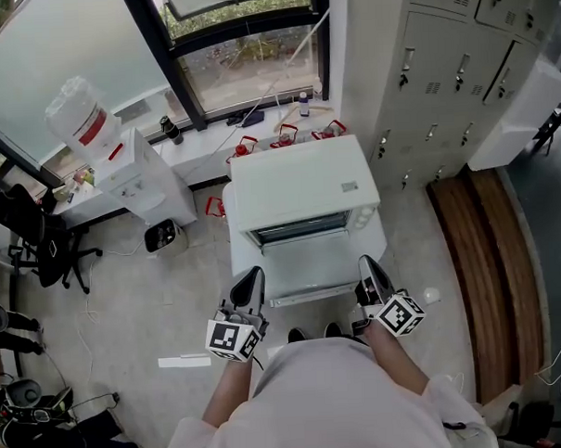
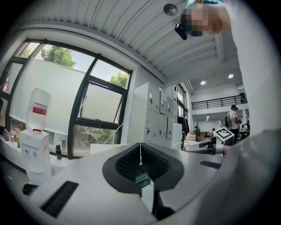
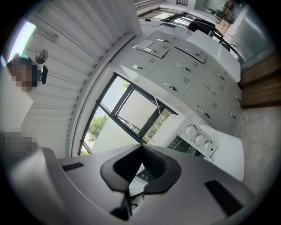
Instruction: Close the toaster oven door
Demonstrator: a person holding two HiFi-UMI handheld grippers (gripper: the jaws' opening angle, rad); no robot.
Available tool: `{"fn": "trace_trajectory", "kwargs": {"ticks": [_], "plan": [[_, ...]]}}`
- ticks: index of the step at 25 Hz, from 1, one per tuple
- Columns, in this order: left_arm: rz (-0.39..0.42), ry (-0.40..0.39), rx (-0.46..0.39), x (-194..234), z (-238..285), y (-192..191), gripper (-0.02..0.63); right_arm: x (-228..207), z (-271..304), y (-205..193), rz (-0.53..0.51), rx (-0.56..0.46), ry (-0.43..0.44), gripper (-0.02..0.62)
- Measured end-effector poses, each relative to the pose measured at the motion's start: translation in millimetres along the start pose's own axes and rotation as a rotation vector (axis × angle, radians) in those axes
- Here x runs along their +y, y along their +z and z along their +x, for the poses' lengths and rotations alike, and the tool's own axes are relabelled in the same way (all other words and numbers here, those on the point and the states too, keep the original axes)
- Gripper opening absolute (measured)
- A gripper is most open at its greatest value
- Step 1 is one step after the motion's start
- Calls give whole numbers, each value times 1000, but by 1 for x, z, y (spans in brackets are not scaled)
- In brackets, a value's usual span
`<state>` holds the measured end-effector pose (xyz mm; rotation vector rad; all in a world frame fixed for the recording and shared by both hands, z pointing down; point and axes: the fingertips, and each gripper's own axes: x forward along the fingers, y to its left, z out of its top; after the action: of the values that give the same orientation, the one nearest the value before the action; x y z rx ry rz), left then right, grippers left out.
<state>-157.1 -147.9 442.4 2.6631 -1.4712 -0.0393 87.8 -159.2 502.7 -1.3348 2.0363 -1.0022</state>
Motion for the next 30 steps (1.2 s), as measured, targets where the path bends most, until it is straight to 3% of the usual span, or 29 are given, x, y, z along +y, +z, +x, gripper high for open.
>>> {"fn": "trace_trajectory", "kwargs": {"ticks": [6,12,18,22,30], "plan": [[-9,3,19,0,-1,-7,20,-28,-4,-16,166,-14,19,8],[-15,-3,31,0,0,-16,20,-47,-9,-40,207,2,13,9],[-29,-4,35,-1,0,-17,20,-83,-23,-66,300,14,-76,14],[-27,-11,44,-3,-1,-19,20,-108,-35,-84,364,27,-166,58],[-29,-5,61,-5,-6,-24,20,-143,-37,-117,475,38,-198,115]]}}
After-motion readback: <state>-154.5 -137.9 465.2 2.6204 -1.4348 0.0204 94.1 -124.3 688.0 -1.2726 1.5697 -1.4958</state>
